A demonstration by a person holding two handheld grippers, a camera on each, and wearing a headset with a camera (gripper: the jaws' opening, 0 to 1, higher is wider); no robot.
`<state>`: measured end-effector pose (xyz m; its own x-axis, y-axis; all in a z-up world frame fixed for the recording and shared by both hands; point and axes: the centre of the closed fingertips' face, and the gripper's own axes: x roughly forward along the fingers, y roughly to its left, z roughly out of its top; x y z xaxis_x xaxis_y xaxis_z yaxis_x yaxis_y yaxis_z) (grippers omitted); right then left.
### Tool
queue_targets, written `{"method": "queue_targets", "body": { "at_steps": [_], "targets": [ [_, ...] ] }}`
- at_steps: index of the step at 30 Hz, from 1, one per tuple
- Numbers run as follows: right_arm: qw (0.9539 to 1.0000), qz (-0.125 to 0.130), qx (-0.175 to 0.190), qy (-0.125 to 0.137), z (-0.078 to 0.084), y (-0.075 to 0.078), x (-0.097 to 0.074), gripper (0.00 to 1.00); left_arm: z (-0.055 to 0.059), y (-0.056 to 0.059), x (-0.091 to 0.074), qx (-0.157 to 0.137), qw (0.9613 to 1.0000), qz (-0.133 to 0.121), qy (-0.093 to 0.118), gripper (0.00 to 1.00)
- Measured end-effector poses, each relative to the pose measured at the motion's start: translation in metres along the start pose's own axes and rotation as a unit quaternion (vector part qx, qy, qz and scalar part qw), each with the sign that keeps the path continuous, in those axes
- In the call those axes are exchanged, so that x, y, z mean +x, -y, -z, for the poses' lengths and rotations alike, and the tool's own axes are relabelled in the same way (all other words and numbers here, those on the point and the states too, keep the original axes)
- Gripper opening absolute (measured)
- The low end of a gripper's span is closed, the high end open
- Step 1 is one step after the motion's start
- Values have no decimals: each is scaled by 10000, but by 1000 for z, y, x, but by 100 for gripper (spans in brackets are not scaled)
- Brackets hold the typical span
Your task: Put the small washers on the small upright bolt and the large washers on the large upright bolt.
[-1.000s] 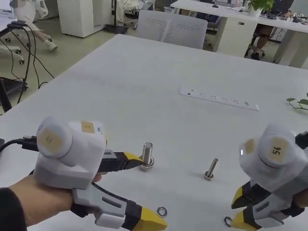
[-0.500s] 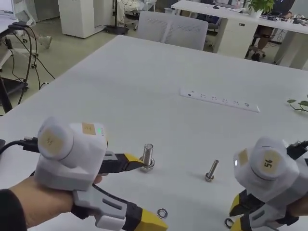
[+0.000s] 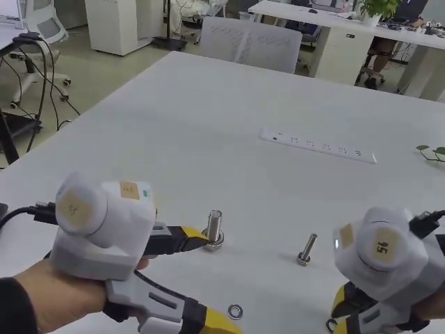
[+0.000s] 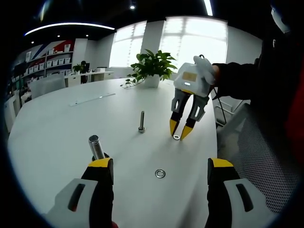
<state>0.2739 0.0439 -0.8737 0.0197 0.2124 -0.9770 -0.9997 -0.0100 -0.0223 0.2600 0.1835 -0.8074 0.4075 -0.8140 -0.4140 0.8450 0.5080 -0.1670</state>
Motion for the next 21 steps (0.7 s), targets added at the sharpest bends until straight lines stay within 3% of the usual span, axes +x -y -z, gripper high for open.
{"method": "queue_targets", "body": {
  "at_steps": [21],
  "targets": [
    [10000,-29,34,17,0,0,-1,14,0,0,1,-12,10000,17,0,81]
  ]
}}
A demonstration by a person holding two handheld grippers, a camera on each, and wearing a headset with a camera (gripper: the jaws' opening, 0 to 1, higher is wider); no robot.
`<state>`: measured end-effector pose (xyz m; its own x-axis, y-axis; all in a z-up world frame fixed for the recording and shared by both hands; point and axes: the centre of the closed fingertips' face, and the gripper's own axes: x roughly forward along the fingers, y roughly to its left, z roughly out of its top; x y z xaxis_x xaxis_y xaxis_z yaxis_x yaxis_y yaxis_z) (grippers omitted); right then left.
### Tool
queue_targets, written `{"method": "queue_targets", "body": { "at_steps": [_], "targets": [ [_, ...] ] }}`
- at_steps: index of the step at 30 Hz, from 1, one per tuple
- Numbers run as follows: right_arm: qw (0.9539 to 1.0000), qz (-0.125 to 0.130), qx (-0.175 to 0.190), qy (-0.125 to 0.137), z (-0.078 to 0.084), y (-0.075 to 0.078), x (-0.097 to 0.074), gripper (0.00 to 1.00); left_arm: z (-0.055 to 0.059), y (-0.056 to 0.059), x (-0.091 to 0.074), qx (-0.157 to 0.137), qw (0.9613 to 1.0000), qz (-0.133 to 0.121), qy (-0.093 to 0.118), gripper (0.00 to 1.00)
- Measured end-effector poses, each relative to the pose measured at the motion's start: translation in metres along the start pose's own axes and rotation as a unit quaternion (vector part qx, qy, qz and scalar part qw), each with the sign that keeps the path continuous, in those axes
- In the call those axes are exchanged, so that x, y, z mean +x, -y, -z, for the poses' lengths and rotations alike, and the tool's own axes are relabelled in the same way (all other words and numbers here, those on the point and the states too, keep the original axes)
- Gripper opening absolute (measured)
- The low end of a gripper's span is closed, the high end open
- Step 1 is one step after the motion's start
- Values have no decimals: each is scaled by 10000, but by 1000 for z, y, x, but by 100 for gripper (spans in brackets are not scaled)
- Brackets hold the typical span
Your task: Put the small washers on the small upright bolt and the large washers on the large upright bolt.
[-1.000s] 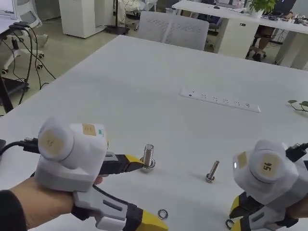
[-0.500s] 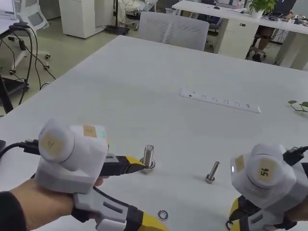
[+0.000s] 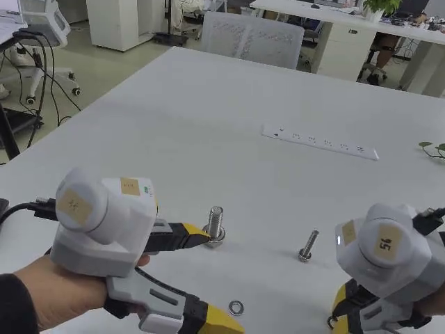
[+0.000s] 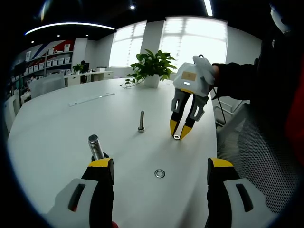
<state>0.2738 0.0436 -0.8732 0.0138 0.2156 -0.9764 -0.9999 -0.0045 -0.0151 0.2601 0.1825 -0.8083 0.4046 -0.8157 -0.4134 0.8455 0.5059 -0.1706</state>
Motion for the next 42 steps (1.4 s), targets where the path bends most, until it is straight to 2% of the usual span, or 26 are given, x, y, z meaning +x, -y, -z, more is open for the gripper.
{"method": "queue_targets", "body": {
  "at_steps": [14,30,42],
  "targets": [
    [9999,41,53,77,-1,6,-7,14,2,0,1,-20,10000,-12,-52,81],
    [9991,332,80,253,-11,23,-45,14,2,3,2,-14,10000,8,-67,80],
    [9973,666,-57,299,-22,46,-77,14,3,3,1,-10,10000,24,-66,80]
  ]
}}
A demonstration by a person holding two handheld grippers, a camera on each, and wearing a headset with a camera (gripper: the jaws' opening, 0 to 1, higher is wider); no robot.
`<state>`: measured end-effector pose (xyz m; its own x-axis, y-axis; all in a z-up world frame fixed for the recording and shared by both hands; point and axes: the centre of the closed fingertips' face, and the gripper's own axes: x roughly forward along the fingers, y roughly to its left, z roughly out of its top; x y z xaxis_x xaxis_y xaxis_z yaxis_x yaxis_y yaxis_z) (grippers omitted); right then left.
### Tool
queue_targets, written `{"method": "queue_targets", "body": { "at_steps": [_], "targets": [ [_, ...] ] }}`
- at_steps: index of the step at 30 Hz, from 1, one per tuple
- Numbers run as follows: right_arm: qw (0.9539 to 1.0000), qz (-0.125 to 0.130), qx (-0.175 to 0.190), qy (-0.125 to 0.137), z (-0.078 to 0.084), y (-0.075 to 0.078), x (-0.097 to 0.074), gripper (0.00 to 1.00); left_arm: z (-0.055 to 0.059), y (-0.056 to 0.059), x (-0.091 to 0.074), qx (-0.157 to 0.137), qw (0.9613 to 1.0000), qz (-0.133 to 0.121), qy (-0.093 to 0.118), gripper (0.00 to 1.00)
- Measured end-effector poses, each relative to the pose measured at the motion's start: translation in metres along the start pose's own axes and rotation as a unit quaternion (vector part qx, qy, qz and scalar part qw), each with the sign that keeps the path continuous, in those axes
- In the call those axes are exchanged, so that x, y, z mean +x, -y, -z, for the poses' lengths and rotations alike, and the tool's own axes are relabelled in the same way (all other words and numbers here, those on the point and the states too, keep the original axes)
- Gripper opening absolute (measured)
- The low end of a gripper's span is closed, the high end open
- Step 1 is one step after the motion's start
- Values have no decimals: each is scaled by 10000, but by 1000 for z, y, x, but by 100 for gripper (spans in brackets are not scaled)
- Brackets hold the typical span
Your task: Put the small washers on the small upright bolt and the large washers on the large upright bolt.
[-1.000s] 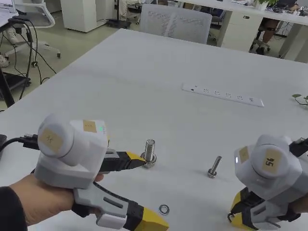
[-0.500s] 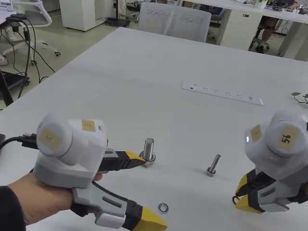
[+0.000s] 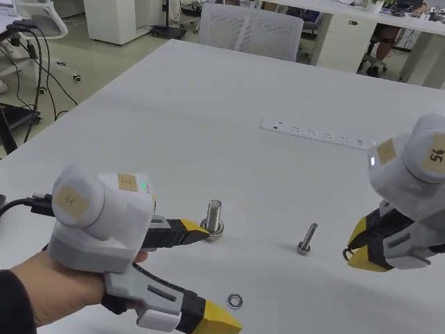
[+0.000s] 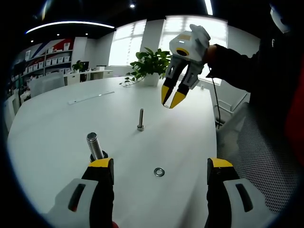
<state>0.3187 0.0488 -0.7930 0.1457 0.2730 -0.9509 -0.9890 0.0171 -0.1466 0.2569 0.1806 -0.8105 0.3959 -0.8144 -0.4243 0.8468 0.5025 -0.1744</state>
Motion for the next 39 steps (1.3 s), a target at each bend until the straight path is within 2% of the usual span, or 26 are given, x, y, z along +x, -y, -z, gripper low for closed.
{"method": "queue_targets", "body": {
  "at_steps": [22,31,39],
  "targets": [
    [9993,187,-289,128,-32,35,-18,14,0,-3,-1,-24,10000,-18,23,80],
    [9989,142,-445,65,-41,43,-13,14,0,-4,-2,-19,10000,-22,35,80],
    [9985,-33,-553,-14,-45,45,-2,14,1,-5,-2,-32,10000,-33,41,80]
  ]
}}
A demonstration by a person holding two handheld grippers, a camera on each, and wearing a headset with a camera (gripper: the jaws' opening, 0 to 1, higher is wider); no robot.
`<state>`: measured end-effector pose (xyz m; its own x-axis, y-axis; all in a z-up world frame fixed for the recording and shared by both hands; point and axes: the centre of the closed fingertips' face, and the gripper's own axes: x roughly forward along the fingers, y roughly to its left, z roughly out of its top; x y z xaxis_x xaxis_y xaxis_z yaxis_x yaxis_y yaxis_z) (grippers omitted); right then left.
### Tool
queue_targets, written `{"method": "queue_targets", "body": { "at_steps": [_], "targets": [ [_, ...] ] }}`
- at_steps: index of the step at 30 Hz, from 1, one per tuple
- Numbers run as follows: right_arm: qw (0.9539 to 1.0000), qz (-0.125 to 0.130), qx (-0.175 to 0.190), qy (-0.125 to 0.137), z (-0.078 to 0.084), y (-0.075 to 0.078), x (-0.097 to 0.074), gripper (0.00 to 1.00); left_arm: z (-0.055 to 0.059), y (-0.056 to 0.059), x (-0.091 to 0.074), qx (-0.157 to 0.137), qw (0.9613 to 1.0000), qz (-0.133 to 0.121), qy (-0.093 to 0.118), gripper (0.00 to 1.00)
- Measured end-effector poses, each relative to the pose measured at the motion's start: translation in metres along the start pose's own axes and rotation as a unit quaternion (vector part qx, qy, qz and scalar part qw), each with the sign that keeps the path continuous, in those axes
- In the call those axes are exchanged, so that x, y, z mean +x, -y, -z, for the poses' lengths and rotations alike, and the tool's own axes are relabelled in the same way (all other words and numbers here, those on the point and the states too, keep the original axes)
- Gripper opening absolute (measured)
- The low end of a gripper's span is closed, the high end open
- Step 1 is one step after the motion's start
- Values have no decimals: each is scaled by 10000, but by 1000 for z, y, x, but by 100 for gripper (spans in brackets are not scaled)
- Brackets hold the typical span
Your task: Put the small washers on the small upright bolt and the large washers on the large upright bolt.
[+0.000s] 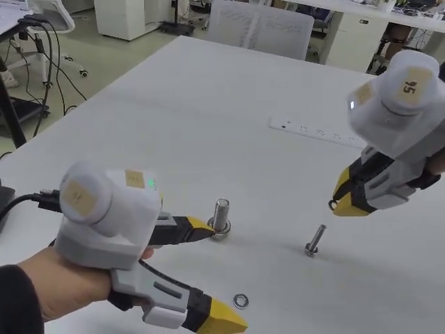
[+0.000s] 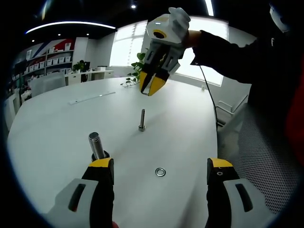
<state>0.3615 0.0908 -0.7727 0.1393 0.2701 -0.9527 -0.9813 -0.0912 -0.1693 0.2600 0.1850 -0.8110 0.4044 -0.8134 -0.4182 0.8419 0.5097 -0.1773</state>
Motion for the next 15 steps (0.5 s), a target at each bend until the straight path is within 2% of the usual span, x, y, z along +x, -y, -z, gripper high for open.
{"method": "queue_targets", "body": {
  "at_steps": [15],
  "targets": [
    [9989,-394,-3,-238,9,-4,23,14,2,0,0,-40,10000,-16,3,80]
  ]
}}
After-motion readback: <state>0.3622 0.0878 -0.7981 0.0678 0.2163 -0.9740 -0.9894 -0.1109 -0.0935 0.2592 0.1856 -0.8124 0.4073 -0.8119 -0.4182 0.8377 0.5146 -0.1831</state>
